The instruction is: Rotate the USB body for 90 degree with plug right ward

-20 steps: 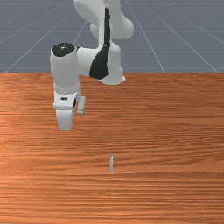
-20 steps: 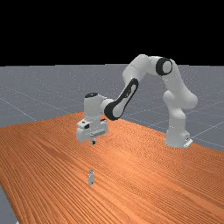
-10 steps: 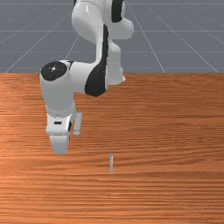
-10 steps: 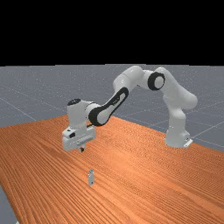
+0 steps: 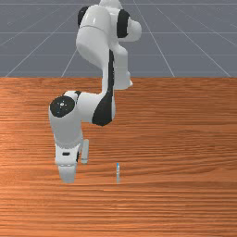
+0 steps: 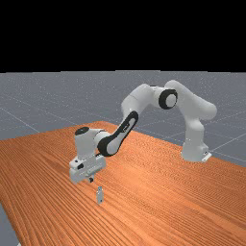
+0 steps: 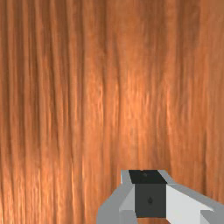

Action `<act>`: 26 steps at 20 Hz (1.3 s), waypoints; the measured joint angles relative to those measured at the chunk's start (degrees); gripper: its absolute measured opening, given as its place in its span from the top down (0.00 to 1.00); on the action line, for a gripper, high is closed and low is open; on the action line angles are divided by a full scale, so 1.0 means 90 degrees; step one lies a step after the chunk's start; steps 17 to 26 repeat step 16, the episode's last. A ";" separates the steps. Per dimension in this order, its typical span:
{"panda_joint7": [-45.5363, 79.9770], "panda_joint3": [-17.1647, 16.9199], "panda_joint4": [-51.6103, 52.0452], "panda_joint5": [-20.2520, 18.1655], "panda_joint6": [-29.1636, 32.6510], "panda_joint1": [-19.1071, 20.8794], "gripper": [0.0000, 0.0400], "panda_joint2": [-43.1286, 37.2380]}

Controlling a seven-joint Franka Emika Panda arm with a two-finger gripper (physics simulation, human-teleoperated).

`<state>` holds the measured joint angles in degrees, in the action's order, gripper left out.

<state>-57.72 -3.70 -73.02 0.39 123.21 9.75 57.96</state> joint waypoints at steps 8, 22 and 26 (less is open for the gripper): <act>0.1086 -0.0004 -0.0723 -0.0166 0.0781 -0.0559 1.00 -0.0248; 0.1789 0.0077 -0.0912 -0.0164 0.0846 -0.1195 1.00 -0.0355; 0.1789 0.0077 -0.0912 -0.0164 0.0846 -0.1195 1.00 -0.0355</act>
